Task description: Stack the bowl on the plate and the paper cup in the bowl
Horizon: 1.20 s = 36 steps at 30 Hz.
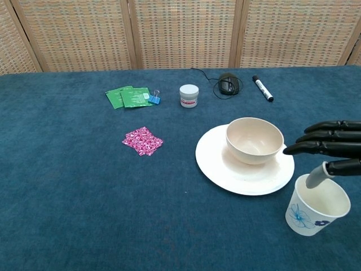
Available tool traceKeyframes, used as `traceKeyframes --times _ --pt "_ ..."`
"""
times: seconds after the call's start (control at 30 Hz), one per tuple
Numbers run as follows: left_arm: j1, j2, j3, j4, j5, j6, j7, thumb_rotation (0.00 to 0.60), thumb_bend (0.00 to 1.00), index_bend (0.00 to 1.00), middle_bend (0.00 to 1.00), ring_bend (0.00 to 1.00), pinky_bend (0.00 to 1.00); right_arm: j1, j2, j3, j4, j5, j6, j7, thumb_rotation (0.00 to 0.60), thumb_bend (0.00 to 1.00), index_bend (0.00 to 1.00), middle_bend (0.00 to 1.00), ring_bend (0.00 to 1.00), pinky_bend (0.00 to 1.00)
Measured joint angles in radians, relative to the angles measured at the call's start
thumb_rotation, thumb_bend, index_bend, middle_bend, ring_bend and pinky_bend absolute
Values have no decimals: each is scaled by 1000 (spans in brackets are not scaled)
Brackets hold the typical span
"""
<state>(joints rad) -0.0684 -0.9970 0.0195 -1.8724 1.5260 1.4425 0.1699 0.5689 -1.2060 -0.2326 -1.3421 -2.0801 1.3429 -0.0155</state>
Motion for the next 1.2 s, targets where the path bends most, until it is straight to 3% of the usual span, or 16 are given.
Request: traceKeyframes --times 0.57,0.73,0.97,1.2 --pt "-4 -3 0 0 -6 -8 8 600 0 0 0 0 0 -5 -71 -5 88 24 -51 23 600 195 327 0 0 0" --pt "-7 -3 -1 -1 -8 -11 7 600 0 0 0 0 0 -4 -97 -5 114 32 -59 37 600 320 402 0 0 0" --pt "-6 -3 -1 -1 -12 -11 7 600 0 0 0 0 0 -4 -130 -1 157 36 -34 78 600 540 593 0 0 0" --pt "-9 -6 -1 -1 -17 -17 14 600 0 0 0 0 0 -10 -154 5 198 29 41 133 600 567 634 0 0 6"
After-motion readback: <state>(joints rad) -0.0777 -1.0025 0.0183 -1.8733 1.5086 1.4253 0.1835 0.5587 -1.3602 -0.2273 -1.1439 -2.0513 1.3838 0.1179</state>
